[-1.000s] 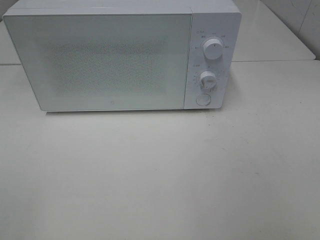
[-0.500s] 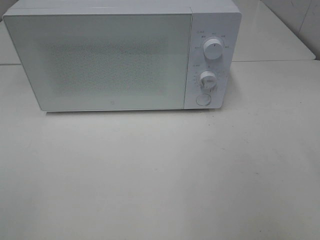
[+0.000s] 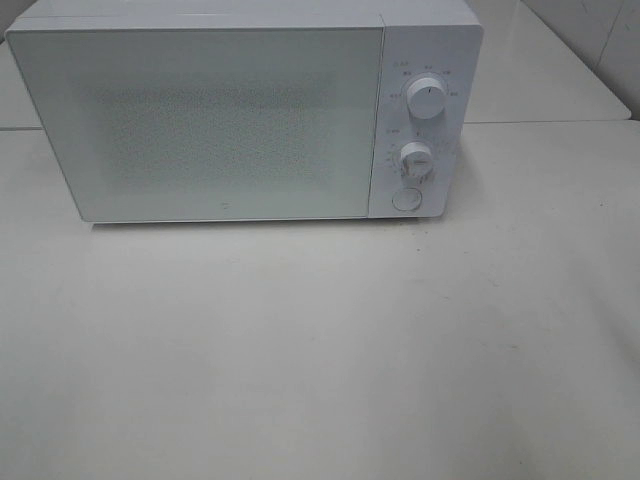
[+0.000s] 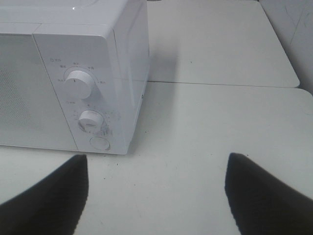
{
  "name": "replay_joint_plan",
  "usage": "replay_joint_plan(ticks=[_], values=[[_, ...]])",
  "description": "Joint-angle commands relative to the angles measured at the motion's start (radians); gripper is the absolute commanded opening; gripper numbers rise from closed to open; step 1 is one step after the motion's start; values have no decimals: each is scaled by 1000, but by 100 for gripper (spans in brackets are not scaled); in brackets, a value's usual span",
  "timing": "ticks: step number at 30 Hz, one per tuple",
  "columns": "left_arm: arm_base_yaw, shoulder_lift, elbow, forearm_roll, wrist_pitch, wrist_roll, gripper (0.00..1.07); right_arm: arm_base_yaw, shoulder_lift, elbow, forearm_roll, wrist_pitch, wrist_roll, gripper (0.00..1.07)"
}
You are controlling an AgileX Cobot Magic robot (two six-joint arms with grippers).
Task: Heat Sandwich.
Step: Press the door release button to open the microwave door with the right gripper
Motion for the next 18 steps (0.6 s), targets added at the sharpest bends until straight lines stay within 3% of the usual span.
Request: replay_joint_plan(ticks=[1, 15, 18], values=[[-6, -16, 1, -1, -16, -2, 98, -6, 66, -11, 0, -86, -13, 75], [-6, -16, 1, -1, -16, -2, 98, -6, 332, -9, 0, -330, 15, 75], [-6, -16, 1, -1, -16, -2, 98, 3, 387, 47, -11, -497, 19, 75]])
